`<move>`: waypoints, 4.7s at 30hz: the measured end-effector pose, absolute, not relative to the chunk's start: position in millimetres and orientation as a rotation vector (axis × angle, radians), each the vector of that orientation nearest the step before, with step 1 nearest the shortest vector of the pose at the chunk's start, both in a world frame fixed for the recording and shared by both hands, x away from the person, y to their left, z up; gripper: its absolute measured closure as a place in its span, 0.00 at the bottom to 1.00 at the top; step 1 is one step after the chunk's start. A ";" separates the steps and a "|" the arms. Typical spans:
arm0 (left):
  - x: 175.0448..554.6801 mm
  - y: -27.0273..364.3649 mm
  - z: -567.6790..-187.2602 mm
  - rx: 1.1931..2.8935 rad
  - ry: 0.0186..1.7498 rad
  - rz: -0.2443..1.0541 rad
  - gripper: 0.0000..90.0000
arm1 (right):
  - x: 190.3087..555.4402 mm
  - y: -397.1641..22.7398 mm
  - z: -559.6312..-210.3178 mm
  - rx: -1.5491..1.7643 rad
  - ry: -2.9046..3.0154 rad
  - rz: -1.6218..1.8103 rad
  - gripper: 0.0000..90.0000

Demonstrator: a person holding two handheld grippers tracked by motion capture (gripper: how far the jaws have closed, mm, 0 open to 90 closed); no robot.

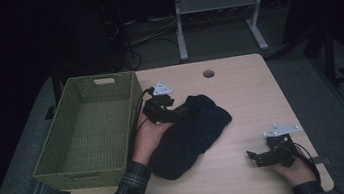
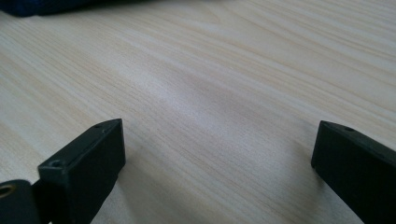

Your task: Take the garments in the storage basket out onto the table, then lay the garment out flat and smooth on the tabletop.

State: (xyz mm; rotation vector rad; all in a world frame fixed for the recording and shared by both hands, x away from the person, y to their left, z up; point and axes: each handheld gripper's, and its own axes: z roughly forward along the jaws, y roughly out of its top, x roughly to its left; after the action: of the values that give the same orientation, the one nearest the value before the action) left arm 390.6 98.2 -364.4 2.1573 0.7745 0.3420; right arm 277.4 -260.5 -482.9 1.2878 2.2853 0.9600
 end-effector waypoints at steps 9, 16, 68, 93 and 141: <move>378.0 98.5 -385.0 2.184 0.766 0.208 0.96 | 277.4 -260.6 -482.9 1.287 2.286 0.960 0.03; 364.6 100.9 -400.4 2.203 0.790 0.171 1.00 | 277.4 -260.5 -482.9 1.288 2.286 0.960 0.03; 329.4 9.9 -442.7 2.298 0.608 -0.053 1.00 | 277.3 -260.6 -482.8 1.288 2.287 0.962 0.03; 360.6 94.5 -420.6 2.206 0.811 0.146 0.99 | 277.4 -260.6 -482.9 1.288 2.285 0.960 0.03; 348.0 82.3 -453.9 2.362 0.881 0.146 1.00 | 278.7 -264.1 -482.9 1.277 2.292 0.963 0.03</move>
State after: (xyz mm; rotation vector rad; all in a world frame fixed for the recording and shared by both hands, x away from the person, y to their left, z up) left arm 348.0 82.3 -453.9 2.3616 0.8806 0.1460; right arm 278.7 -264.1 -482.9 1.2770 2.2925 0.9635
